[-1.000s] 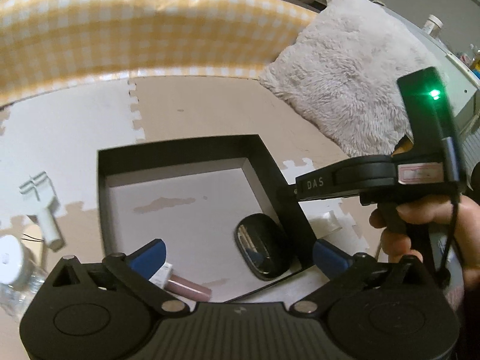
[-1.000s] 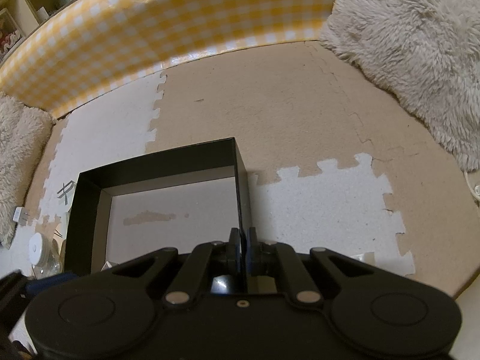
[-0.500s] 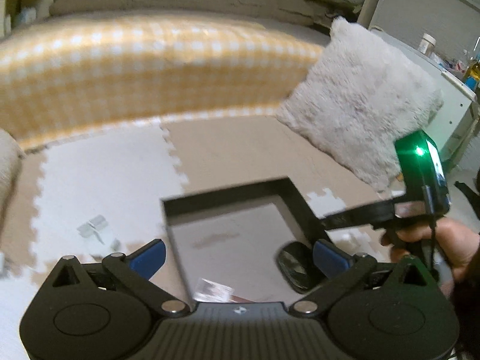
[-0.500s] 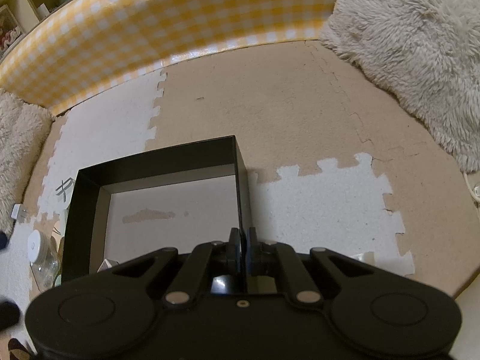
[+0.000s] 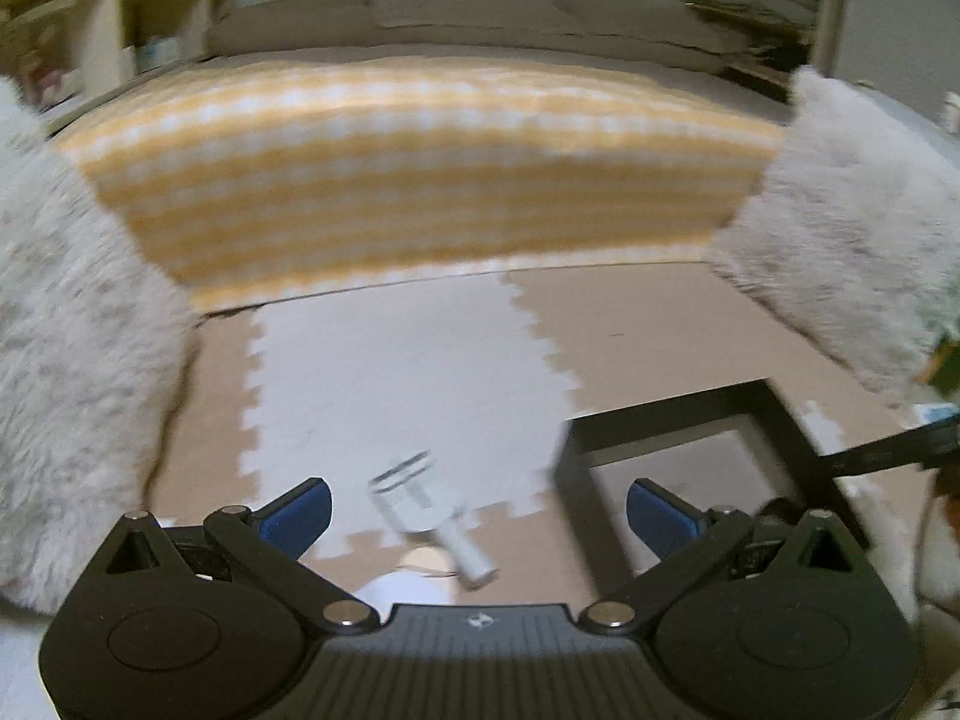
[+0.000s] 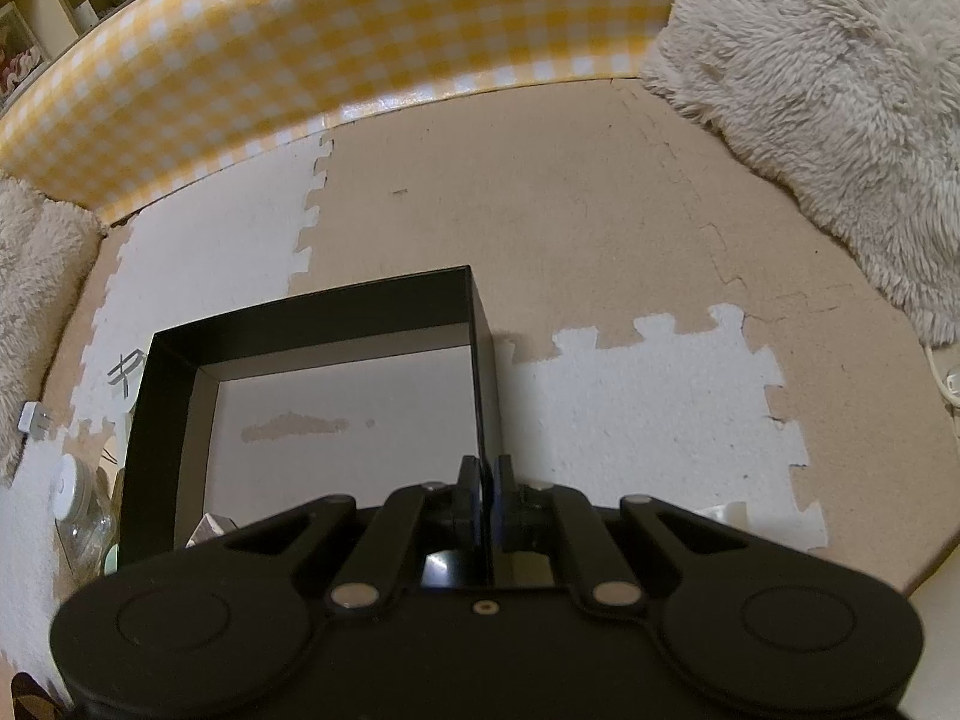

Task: Organize rigid objects
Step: 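Move the left tool to the white round tape measure and grasp it, then carry the tape measure into the box and open the left gripper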

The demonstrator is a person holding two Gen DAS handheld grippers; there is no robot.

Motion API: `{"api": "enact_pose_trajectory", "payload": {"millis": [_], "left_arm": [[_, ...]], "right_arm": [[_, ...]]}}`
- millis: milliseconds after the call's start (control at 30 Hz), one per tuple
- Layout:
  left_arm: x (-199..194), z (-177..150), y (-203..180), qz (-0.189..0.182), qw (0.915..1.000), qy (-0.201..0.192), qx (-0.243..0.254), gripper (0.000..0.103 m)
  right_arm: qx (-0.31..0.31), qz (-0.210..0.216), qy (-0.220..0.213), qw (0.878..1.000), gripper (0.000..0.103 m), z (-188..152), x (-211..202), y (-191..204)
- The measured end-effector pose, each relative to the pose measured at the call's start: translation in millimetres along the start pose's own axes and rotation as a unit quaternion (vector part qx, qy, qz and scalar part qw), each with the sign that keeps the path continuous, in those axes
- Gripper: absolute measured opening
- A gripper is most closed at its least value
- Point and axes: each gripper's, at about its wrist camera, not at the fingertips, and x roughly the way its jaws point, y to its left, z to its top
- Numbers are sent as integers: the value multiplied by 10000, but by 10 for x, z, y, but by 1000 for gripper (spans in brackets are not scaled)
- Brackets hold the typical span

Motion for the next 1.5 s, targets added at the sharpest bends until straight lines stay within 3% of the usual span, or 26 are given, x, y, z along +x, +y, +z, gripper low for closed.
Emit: {"api": "enact_pose_trajectory", "payload": {"millis": [100,400,533,667,800,867,1100,1233,1500], "left_arm": [[118,-82,151,147,9996,171,-141,103],[466,-272,388,48,9943,934,-518,101],[527,-313,411,-55,9924,1071,-609,93],[641,-350,383,-45,9906,1267,-510,74],[752,-392,403,41,9892,1372,-505,69],[789,-410,412,89,9891,1389,-486,59],[789,-400,395,172,9894,1402,-345,58],[693,-349,343,109,9922,1179,-382,58],[352,-241,-160,-802,9949,601,-111,58]], "right_arm": [[-35,-24,17,10000,5,-7,6,8],[-31,-20,26,10000,5,-14,9,1],[-35,-26,37,10000,5,-12,14,9],[-44,-28,43,10000,5,-13,15,12],[-46,-30,42,10000,5,-14,16,14],[-42,-26,43,10000,5,-14,16,12],[-40,-21,43,10000,5,-16,17,13],[-37,-19,44,10000,5,-16,18,15],[-49,-31,45,10000,5,-19,19,10]]}}
